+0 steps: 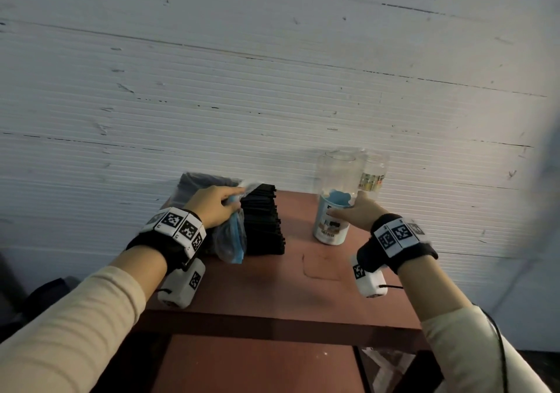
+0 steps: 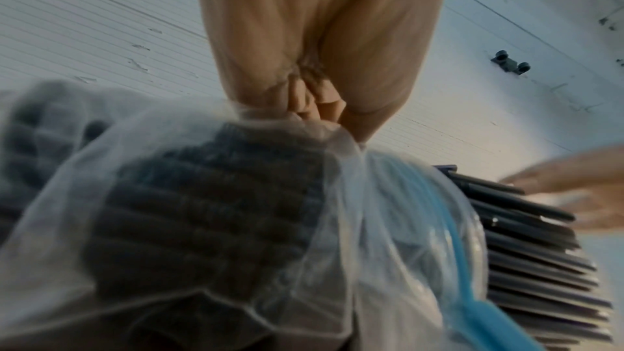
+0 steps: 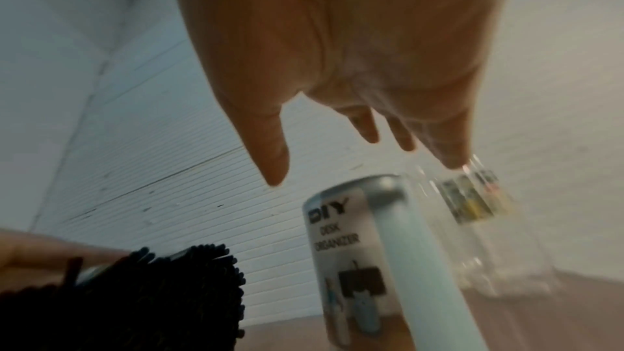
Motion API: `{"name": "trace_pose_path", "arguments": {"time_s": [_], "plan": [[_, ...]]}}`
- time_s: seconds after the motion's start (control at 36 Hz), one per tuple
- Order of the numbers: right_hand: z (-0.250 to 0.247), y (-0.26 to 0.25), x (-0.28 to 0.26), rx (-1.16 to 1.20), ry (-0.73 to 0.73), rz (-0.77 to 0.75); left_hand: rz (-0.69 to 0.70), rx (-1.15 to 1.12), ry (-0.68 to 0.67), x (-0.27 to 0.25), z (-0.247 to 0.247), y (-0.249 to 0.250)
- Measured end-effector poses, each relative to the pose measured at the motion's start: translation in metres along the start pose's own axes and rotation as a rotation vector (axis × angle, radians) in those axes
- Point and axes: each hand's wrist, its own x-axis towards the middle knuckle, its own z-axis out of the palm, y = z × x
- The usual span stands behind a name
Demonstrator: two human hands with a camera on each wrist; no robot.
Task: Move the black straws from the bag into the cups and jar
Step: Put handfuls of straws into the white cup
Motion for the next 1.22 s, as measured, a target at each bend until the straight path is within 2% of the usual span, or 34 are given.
{"name": "trace_pose_path", "arguments": {"time_s": [0.11,0.17,0.22,0.33,0.39,0.47,0.61,0.81,0.94,1.06,1.22], "plan": [[0.002,-0.018,-0.015,-0.047,0.184,-0.241,0.000,0.028,0.007,-0.004,0.000,0.001],[0.008,-0.032,-0.023,-0.028,0.220,-0.372,-0.009,0.022,0.022,-0.004,0.001,0.002],[0.020,-0.047,-0.025,0.030,0.176,-0.455,-0.017,0.007,0.039,-0.005,0.001,0.003],[0.052,-0.079,-0.027,0.149,-0.056,-0.503,-0.024,-0.027,0.061,-0.004,0.001,0.004],[0.067,-0.091,-0.026,0.080,-0.093,-0.534,-0.021,-0.044,0.073,-0.003,0.001,0.005],[0.083,-0.098,-0.021,0.011,-0.069,-0.567,-0.015,-0.051,0.080,-0.001,0.000,0.005],[0.081,-0.090,-0.010,0.089,-0.034,-0.515,-0.010,-0.048,0.090,0.000,-0.002,0.005],[0.054,-0.073,-0.002,0.228,-0.131,-0.480,-0.008,-0.080,0.096,-0.001,-0.005,0.005],[0.070,-0.078,-0.003,0.270,-0.174,-0.455,0.010,-0.055,0.108,0.000,-0.005,0.009],[0.078,-0.081,-0.007,0.276,-0.144,-0.479,0.005,-0.070,0.097,-0.001,-0.006,0.009],[0.061,-0.057,-0.002,0.316,-0.110,-0.486,-0.003,-0.114,0.079,-0.004,-0.008,0.005]]}}
